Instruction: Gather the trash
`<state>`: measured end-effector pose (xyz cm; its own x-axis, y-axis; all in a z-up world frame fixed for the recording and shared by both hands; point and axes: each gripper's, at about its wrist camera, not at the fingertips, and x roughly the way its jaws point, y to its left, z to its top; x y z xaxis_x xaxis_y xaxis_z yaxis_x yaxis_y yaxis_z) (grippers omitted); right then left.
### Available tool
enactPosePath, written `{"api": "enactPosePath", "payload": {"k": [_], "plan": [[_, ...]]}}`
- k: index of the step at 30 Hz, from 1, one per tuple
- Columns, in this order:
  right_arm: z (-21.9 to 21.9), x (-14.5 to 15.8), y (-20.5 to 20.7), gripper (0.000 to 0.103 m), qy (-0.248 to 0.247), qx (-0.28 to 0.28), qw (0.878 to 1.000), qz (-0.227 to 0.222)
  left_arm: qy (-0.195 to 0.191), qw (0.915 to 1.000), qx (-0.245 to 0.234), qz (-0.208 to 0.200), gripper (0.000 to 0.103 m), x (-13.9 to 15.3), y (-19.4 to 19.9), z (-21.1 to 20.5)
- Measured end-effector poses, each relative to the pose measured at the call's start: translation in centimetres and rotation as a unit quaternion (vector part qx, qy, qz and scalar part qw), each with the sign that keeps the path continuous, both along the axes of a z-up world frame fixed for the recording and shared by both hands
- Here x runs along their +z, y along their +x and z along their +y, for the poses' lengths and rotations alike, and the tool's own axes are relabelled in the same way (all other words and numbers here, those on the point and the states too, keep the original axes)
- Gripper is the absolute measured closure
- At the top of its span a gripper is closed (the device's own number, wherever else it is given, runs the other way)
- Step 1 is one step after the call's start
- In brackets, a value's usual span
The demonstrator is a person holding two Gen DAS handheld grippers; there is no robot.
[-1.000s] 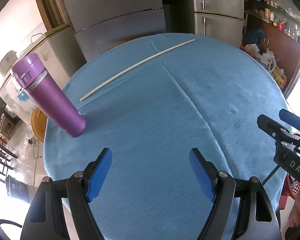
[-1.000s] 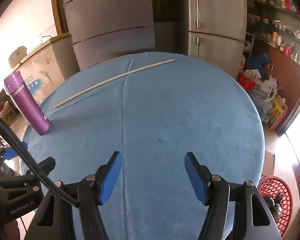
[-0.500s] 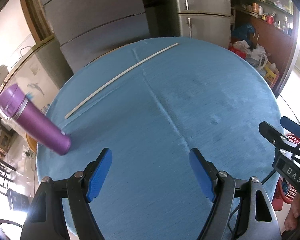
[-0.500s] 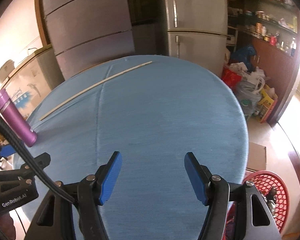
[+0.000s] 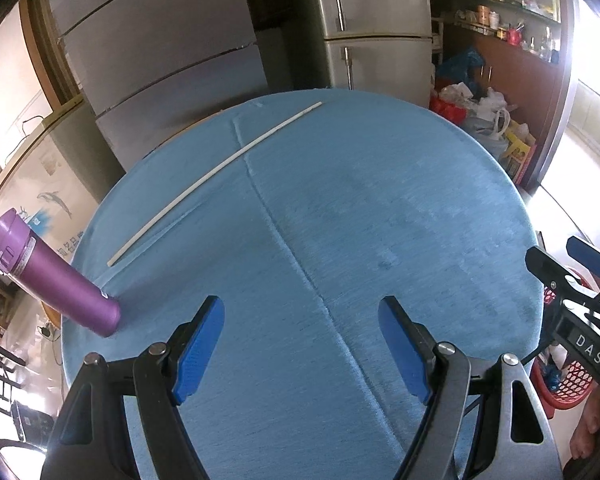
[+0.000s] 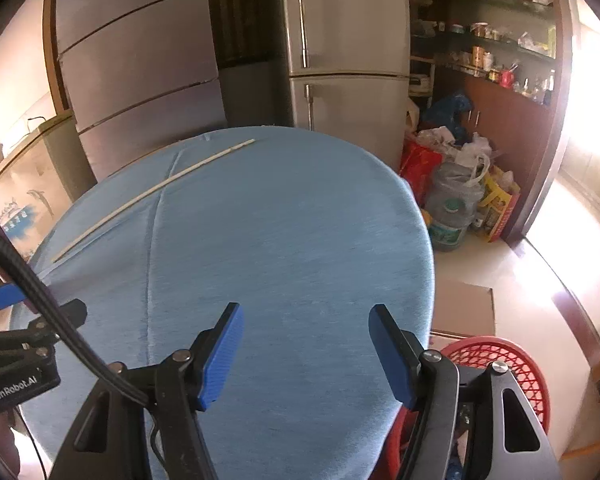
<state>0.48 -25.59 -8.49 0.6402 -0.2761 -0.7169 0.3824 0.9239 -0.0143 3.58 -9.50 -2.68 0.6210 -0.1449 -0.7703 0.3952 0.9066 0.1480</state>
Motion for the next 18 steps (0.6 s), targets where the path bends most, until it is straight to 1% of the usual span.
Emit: {"api": "enactPosePath", "payload": {"k": [18], "plan": [[2.0, 3.4, -2.3, 0.035, -0.033, 0.004, 0.999, -0.031, -0.023, 0.9993, -0.008, -0.028, 0.023, 2.2, -2.0, 0.8]]}}
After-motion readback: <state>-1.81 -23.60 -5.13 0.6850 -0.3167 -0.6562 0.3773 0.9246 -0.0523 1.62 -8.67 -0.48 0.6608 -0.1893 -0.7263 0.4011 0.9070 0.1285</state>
